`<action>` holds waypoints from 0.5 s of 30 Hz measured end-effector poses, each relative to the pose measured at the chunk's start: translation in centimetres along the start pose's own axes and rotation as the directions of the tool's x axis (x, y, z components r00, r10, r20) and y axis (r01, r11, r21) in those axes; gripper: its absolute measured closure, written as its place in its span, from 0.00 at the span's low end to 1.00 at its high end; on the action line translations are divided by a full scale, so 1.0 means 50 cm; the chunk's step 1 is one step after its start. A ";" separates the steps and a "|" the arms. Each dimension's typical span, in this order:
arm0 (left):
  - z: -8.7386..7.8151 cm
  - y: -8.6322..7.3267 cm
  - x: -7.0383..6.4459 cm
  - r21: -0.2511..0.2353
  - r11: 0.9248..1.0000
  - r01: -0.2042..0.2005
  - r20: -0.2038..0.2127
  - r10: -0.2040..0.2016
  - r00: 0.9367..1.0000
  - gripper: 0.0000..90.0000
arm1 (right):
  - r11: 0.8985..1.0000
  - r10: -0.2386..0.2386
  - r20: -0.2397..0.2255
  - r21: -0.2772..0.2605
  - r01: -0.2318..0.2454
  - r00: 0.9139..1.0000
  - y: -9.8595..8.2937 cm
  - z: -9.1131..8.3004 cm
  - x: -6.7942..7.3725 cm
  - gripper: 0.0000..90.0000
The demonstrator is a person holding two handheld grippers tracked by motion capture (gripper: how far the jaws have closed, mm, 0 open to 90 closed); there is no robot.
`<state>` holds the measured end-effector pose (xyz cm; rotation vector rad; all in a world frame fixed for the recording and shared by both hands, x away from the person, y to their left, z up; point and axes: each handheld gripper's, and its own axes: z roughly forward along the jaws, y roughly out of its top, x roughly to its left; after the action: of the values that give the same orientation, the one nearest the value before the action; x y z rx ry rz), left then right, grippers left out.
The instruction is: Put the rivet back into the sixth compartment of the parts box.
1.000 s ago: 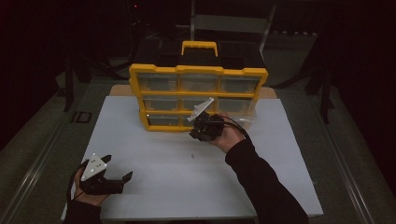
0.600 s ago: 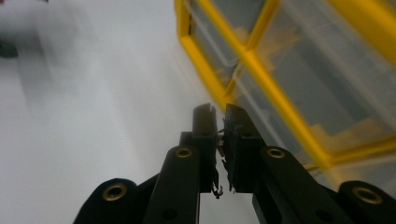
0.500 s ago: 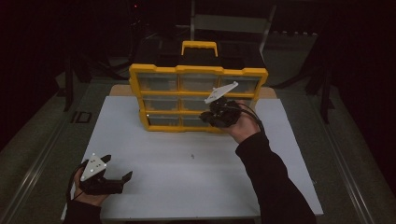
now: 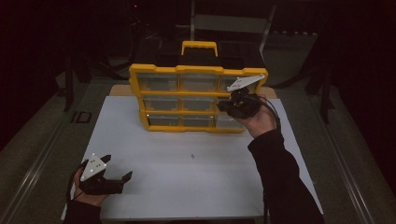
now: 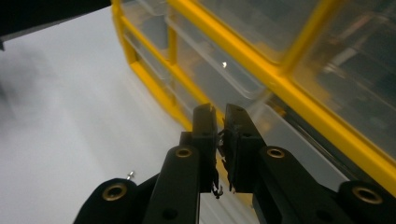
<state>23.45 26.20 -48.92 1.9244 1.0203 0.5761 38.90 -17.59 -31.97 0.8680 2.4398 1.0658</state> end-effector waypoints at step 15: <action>0.001 0.000 0.000 0.002 1.000 -0.001 0.001 0.001 1.000 0.02 | 0.999 0.045 0.035 -0.007 -0.045 0.998 -0.029 -0.004 -0.020 0.54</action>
<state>23.46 26.18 -48.93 1.9272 1.0196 0.5750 38.97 -19.12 -32.85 0.9361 2.3981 1.0642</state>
